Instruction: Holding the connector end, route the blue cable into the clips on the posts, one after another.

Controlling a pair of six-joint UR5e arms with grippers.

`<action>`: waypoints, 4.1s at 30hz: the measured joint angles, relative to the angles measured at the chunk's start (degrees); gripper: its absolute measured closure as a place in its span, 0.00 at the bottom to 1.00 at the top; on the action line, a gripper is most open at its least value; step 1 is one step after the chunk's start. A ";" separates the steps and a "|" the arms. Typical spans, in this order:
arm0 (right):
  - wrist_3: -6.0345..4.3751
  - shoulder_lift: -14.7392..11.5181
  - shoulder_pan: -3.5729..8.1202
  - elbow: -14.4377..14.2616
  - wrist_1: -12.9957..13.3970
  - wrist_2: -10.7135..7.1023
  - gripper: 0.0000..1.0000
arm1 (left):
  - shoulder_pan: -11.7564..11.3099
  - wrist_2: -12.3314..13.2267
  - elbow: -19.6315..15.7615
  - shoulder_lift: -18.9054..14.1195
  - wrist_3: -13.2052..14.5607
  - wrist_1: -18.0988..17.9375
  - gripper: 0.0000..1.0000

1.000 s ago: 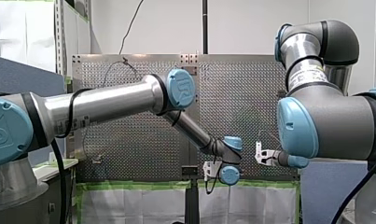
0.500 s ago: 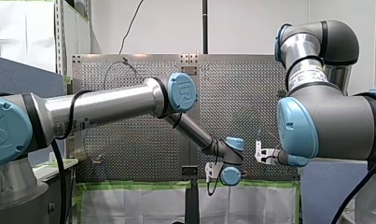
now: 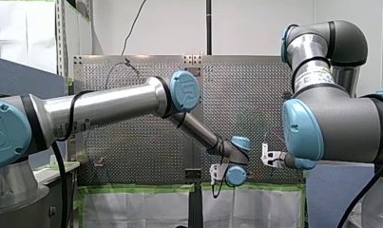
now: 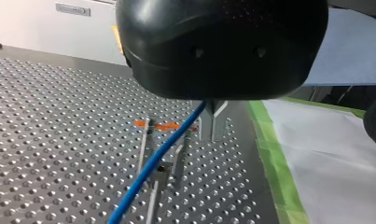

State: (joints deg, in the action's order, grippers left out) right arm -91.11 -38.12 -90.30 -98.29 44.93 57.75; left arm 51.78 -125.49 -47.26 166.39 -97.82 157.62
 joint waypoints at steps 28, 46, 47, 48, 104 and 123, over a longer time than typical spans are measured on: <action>-0.80 0.02 0.37 -0.02 0.31 -0.92 1.00 | -1.99 1.50 0.00 -1.33 -1.05 0.56 1.00; -1.75 0.03 1.08 0.21 0.46 -1.66 1.00 | -1.35 3.50 0.00 -1.92 -0.55 1.36 1.00; -1.74 0.03 1.09 0.19 0.47 -1.66 1.00 | -1.38 3.65 0.00 -1.96 -0.53 1.36 1.00; -1.73 0.04 1.10 0.19 0.50 -1.67 1.00 | -1.44 3.78 0.00 -2.01 -0.53 1.36 1.00; -3.97 0.10 0.78 2.19 7.17 -3.73 1.00 | -9.68 17.88 10.86 6.36 -5.33 4.73 1.00; -7.53 0.23 0.77 3.71 10.51 -3.71 1.00 | -10.74 17.94 15.88 6.38 -3.90 7.48 1.00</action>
State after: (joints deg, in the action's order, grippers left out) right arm -98.64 -37.89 -89.53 -94.58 55.44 54.04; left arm 41.04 -107.56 -31.38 172.77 -101.72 165.10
